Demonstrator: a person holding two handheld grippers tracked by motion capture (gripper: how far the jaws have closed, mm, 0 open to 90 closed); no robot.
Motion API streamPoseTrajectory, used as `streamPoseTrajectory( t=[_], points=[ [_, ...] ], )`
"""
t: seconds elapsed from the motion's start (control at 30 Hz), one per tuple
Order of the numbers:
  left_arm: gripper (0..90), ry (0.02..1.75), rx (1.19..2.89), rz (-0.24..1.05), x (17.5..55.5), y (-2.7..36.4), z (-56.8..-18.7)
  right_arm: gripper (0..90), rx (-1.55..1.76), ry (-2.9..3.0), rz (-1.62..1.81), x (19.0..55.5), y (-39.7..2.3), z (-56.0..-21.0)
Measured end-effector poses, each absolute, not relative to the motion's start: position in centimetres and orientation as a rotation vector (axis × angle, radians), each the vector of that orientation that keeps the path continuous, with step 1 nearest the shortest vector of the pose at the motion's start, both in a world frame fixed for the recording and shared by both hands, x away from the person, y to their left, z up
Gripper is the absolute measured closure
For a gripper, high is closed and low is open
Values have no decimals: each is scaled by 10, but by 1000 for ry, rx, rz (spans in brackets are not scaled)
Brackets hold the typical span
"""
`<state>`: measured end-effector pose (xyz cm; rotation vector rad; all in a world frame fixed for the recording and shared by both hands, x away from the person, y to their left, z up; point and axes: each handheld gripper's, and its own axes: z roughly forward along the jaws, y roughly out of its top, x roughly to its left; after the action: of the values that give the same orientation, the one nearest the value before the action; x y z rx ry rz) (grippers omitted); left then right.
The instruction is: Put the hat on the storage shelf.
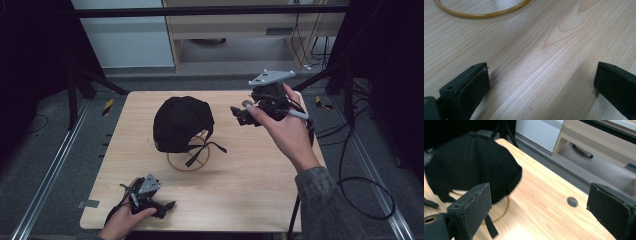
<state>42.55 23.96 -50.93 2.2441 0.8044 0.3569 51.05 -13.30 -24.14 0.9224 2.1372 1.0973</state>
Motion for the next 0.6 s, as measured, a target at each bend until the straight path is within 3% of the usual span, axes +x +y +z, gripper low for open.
streamPoseTrajectory(
  t=[0.6],
  points=[
    [0, 806, 2241, 359, 425, 240, -509, 78, 1019, 2124, 1032, 495, -177, -270]
  ],
)
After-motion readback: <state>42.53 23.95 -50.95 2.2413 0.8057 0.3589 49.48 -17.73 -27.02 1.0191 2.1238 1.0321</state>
